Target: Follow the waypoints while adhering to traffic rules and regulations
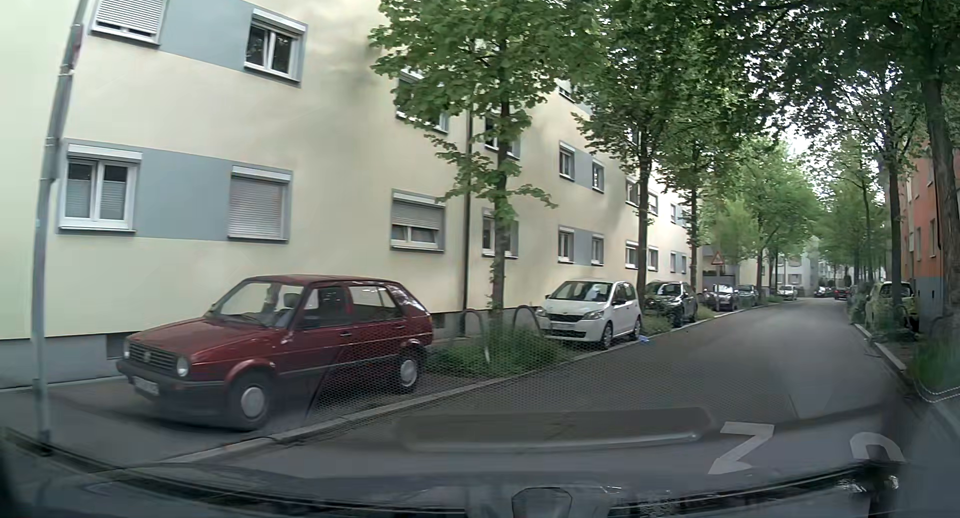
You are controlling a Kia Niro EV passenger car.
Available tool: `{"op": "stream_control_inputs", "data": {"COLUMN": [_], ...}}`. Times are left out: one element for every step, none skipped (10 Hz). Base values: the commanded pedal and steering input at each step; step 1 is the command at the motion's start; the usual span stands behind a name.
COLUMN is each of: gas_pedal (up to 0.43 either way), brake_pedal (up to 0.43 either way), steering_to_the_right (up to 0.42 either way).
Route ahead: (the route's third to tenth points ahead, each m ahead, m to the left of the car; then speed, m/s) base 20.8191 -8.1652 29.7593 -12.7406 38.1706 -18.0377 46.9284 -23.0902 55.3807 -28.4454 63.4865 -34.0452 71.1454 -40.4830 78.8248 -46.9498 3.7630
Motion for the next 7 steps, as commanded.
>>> {"op": "stream_control_inputs", "data": {"gas_pedal": [0.087,0.087,0.087,0.087,0.087,0.087,0.087], "brake_pedal": [0.000,0.000,0.000,0.000,0.000,0.000,0.000], "steering_to_the_right": [0.487,0.454,0.416,0.387,0.350,0.323,0.291]}}
